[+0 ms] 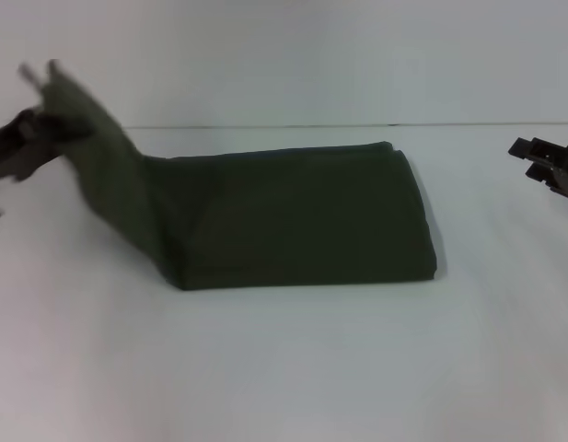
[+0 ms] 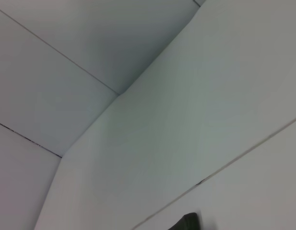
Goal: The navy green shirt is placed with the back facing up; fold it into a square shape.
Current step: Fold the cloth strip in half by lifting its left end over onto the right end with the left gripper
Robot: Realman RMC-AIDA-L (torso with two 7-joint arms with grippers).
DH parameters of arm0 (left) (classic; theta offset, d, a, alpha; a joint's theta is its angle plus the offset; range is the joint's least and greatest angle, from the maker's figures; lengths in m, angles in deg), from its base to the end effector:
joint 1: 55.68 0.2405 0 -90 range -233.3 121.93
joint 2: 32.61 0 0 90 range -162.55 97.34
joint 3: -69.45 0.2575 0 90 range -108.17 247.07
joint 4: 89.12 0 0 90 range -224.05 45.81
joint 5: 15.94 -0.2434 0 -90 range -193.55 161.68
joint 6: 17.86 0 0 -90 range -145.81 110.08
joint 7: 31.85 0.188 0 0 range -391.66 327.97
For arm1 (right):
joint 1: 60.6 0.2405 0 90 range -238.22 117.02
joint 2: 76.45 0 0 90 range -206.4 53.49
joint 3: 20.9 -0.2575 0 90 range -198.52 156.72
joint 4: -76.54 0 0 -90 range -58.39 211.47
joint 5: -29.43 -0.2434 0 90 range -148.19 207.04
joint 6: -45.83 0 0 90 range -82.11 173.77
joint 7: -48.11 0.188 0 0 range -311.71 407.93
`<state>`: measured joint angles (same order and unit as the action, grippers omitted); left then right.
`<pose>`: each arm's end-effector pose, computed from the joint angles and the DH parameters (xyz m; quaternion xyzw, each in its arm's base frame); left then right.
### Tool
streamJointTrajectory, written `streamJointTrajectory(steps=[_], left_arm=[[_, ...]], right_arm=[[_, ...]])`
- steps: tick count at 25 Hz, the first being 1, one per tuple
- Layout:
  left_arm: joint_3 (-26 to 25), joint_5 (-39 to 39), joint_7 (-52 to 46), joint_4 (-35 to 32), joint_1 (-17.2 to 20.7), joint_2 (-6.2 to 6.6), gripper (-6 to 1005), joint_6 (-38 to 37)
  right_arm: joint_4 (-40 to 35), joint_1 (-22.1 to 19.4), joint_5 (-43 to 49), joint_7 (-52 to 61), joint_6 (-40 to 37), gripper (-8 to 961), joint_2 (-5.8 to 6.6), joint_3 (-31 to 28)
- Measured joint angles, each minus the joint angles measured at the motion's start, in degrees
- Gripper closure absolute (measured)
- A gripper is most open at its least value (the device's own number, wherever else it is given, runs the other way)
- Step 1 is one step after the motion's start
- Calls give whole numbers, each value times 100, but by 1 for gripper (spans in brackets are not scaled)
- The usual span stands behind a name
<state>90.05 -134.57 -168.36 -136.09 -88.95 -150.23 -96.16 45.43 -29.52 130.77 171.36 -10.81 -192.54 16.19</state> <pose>-0.3006 0.4394 0.0726 -0.6632 -0.6140 -0.3713 0.2128 0.3387 0.4551 0.0157 -0.6371 0.6218 0.3550 0.2854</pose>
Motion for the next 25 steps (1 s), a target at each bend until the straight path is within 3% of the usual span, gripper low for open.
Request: streamJointTrajectory(steps=[4, 6, 7, 8, 11, 13, 14, 15, 19, 25], left_arm=[[483, 61, -173, -298, -350, -186, 914, -113], [762, 105, -196, -397, -532, -327, 914, -68], [1056, 130, -164, -419, -672, -465, 914, 41], [1056, 130, -164, -419, -672, -465, 914, 41], [1798, 166, -84, -353, -815, -629, 914, 471], [2300, 256, -70, -190, -876, -651, 914, 823], [2897, 435, -24, 75, -939, -663, 914, 1260], [2897, 435, -24, 75, -939, -663, 914, 1260], [3955, 749, 91, 493, -1089, -674, 913, 2005], [4690, 1165, 563, 553, -1143, -682, 891, 2214]], right_arm=[[0, -2, 0, -2, 0, 346, -12, 0], [0, -3, 0, -3, 0, 347, -15, 0], [0, -4, 0, -3, 0, 347, -16, 0], [0, -4, 0, -3, 1, 347, -18, 0], [0, -3, 0, -3, 12, 347, -20, 0], [0, 1, 0, -3, 16, 346, -19, 0], [0, 2, 0, -3, 15, 346, -19, 0], [0, 2, 3, -3, 15, 346, -18, 0], [29, -1, 33, -3, 38, 346, -20, 0], [71, -11, 40, -3, 49, 347, -4, 0]])
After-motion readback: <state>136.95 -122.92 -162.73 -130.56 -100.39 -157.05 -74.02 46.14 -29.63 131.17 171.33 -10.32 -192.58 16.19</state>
